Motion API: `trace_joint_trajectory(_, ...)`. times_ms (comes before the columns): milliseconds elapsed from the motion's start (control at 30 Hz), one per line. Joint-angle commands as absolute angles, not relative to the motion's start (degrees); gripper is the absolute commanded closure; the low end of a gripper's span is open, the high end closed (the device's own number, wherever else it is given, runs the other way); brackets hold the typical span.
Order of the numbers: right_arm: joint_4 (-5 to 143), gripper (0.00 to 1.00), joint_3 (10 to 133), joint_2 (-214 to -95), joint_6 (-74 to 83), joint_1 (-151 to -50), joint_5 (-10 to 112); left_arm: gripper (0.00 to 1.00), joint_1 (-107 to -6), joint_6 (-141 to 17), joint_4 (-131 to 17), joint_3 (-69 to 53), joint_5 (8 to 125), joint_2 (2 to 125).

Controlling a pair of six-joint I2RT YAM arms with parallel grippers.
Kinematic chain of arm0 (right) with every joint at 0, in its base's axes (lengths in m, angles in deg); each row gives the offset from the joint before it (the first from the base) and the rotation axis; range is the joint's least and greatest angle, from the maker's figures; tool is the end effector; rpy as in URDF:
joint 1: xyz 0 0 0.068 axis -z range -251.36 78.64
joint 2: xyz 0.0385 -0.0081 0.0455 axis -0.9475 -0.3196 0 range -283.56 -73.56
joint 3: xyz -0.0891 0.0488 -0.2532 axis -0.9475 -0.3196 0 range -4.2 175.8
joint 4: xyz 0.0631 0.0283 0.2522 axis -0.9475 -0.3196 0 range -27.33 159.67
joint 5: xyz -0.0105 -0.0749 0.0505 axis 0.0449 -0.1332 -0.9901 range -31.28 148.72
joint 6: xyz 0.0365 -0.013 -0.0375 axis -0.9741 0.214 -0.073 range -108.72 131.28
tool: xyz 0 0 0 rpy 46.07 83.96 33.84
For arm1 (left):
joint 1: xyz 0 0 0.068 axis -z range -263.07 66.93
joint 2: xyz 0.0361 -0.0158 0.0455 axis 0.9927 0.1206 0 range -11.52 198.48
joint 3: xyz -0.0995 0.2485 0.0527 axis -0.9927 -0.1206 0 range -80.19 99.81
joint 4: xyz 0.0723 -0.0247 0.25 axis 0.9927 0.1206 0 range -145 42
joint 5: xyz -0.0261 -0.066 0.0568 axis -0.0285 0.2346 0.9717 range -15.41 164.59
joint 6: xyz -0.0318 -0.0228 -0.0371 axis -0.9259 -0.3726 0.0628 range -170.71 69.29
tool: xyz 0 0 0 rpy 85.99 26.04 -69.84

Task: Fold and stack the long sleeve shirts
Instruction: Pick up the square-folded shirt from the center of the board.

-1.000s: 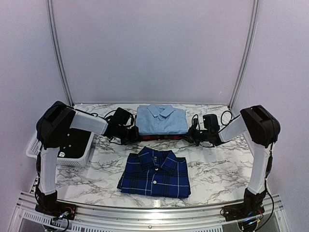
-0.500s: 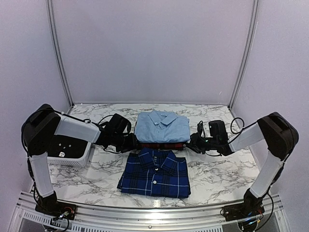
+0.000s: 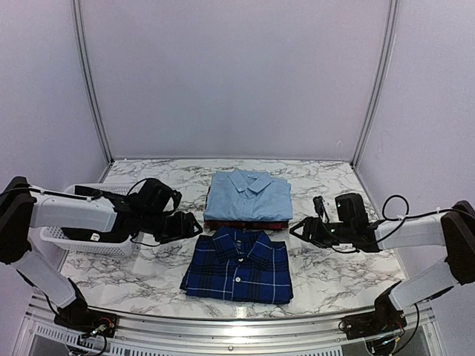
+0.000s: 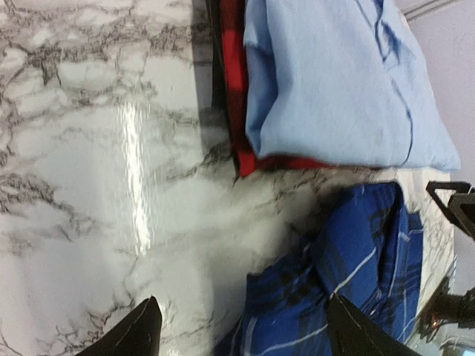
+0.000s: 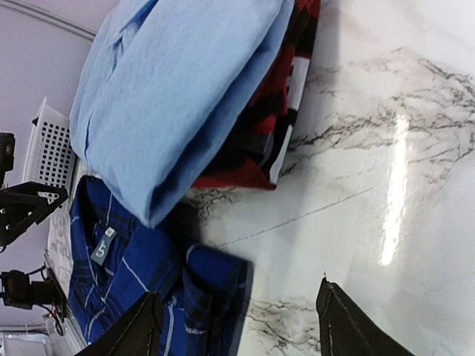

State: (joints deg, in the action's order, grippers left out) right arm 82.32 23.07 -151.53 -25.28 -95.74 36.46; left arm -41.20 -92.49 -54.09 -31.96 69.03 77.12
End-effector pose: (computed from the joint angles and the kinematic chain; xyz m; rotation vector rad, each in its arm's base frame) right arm 0.2229 0.1158 0.1541 0.0255 2.3730 0.9840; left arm 0.2370 -0.2170 0.1920 0.0556 2.4434 -0.8254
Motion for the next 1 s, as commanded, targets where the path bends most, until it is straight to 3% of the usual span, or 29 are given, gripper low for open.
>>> trace_joint_trajectory(0,77.32,0.33,21.48,-148.23,-22.34,-99.71,34.78,0.19,-38.68,-92.80,-51.55,-37.38,66.23,74.01)
trace_joint_trajectory(267,72.21,0.30,19.28,-143.97,-24.22,-108.00,36.48,0.18,-35.70,-95.83,-56.63,-44.01,62.93,70.64)
trace_joint_trajectory(767,62.91,0.32,22.56,-148.93,-30.12,-121.56,46.33,0.22,-29.12,-98.43,-51.59,-41.11,66.79,77.13)
trace_joint_trajectory(867,62.34,0.36,24.26,-151.57,-30.98,-123.55,46.94,0.26,-27.81,-99.88,-51.25,-40.06,67.41,78.67)
trace_joint_trajectory(967,60.95,0.41,26.23,-154.63,-31.38,-125.20,48.17,0.40,-27.03,-102.07,-51.21,-39.95,68.17,79.70)
